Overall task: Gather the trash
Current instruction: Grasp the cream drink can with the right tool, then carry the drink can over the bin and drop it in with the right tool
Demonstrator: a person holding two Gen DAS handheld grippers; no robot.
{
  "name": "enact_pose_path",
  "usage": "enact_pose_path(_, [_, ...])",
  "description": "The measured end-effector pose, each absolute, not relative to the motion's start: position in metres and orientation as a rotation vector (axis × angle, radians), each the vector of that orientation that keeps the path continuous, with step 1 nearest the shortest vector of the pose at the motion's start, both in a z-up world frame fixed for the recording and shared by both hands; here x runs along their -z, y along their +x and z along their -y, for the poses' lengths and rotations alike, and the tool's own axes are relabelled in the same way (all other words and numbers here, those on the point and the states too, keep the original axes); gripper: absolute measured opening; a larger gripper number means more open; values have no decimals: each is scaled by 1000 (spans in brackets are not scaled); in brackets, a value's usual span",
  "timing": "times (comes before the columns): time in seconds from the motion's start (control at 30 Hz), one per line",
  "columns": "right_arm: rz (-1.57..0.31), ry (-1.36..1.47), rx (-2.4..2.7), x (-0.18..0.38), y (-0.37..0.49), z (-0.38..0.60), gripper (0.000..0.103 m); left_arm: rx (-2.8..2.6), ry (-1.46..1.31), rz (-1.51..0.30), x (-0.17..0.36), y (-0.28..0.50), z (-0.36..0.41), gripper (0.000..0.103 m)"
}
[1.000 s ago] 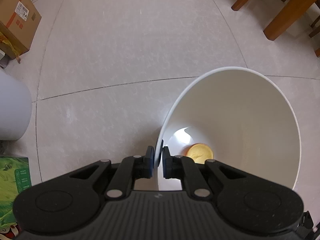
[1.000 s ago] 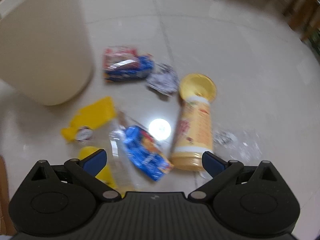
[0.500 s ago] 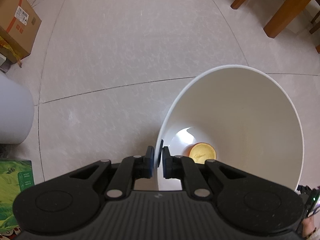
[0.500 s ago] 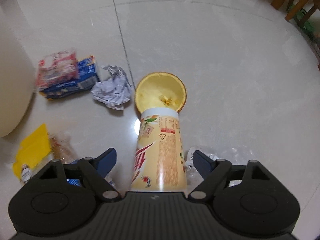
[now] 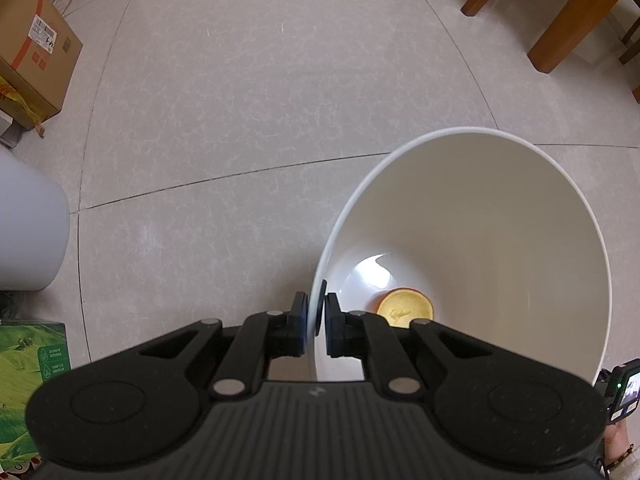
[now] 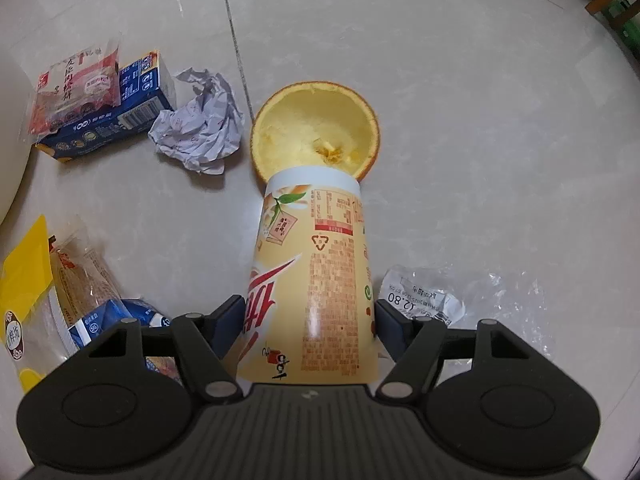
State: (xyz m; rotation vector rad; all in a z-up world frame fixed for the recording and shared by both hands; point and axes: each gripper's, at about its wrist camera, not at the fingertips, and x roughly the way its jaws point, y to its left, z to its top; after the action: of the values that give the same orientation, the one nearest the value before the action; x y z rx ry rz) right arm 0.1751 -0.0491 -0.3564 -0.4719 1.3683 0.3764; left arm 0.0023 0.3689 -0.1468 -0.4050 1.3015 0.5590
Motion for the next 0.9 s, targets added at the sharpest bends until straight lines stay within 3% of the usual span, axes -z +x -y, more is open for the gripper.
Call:
enact_pose_path(0.37, [-1326, -475, -395, 296, 179, 42, 74, -559, -405, -1299, 147, 1, -369, 7])
enact_pose_path(0.9, [-1208, -476, -641, 117, 142, -23, 74, -545, -414, -1307, 146, 2, -375, 7])
